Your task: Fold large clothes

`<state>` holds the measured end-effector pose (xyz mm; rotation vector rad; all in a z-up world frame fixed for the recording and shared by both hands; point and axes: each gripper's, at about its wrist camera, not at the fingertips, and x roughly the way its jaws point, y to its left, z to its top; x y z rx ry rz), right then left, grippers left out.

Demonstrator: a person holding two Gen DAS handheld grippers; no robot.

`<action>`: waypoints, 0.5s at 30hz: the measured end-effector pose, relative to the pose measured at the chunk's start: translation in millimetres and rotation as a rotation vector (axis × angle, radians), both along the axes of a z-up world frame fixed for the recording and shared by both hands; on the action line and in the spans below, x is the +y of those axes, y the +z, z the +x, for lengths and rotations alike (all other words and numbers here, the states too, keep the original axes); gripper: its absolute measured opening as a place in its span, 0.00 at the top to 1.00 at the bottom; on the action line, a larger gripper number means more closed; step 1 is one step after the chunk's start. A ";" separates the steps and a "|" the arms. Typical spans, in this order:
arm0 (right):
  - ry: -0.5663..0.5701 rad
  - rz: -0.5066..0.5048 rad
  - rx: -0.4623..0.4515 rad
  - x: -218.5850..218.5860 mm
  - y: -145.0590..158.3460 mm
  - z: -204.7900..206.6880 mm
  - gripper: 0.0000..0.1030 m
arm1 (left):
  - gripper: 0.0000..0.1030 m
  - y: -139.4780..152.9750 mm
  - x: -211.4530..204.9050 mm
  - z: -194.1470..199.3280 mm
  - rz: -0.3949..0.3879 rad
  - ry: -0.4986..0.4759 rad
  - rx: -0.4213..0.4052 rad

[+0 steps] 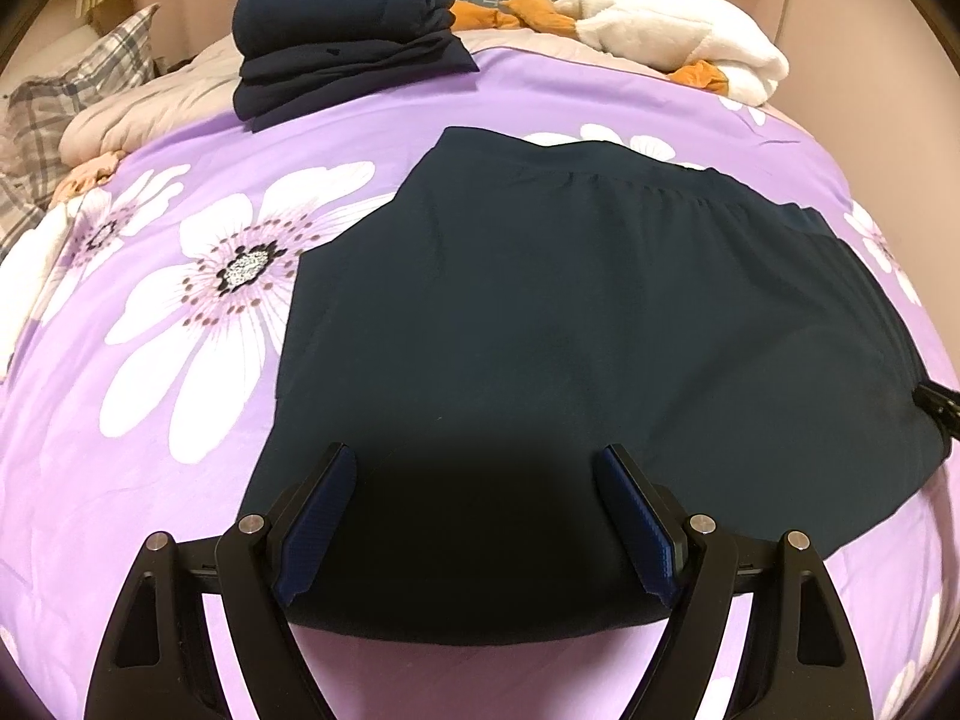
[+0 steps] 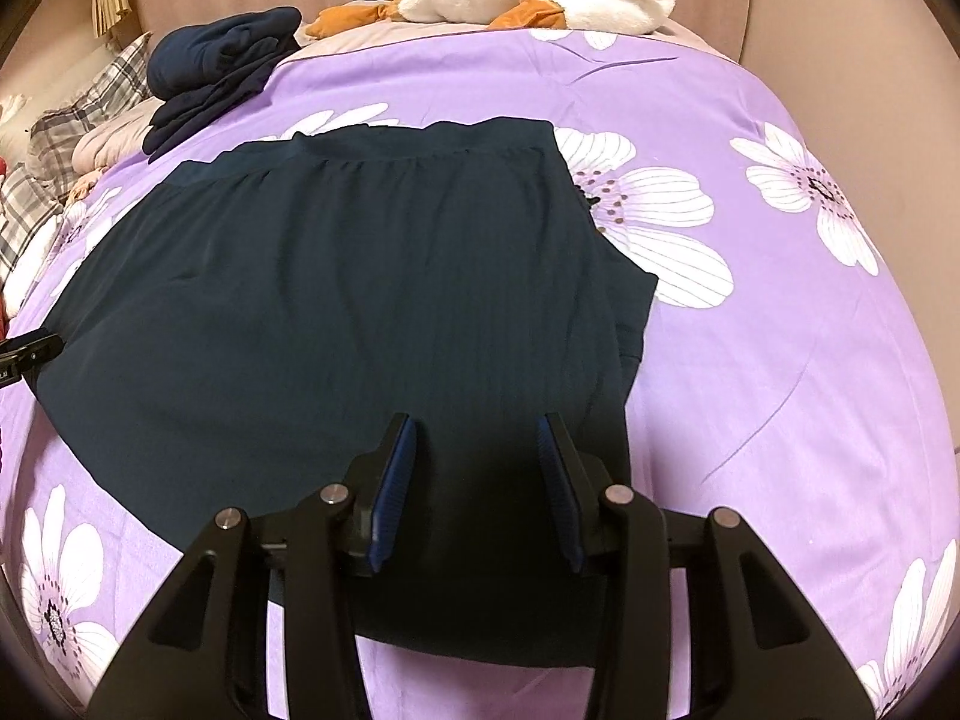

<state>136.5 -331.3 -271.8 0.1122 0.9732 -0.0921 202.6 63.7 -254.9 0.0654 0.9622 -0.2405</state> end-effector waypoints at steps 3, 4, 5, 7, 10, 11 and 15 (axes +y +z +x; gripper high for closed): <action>-0.007 0.003 -0.001 -1.6 0.2 -1.5 0.59 | 0.20 0.6 3.7 -0.9 0.005 0.013 0.001; -0.009 0.004 -0.001 -2.1 0.0 -2.4 0.59 | 0.20 0.6 4.6 -1.6 0.010 0.017 0.001; -0.013 0.003 0.000 -3.3 -0.3 -3.4 0.59 | 0.19 0.5 6.3 -1.9 0.011 0.019 0.002; -0.020 0.005 0.000 -5.0 -0.3 -5.1 0.59 | 0.19 0.6 8.9 -3.0 0.009 0.024 0.005; -0.031 0.009 0.001 -7.9 -0.9 -7.5 0.59 | 0.19 1.0 12.0 -4.8 0.020 0.034 0.002; -0.035 0.009 0.002 -8.7 -1.1 -8.5 0.58 | 0.19 0.8 13.9 -5.0 0.018 0.040 0.005; -0.057 0.012 0.002 -13.2 -1.6 -13.4 0.53 | 0.19 0.1 19.0 -5.7 0.022 0.057 0.010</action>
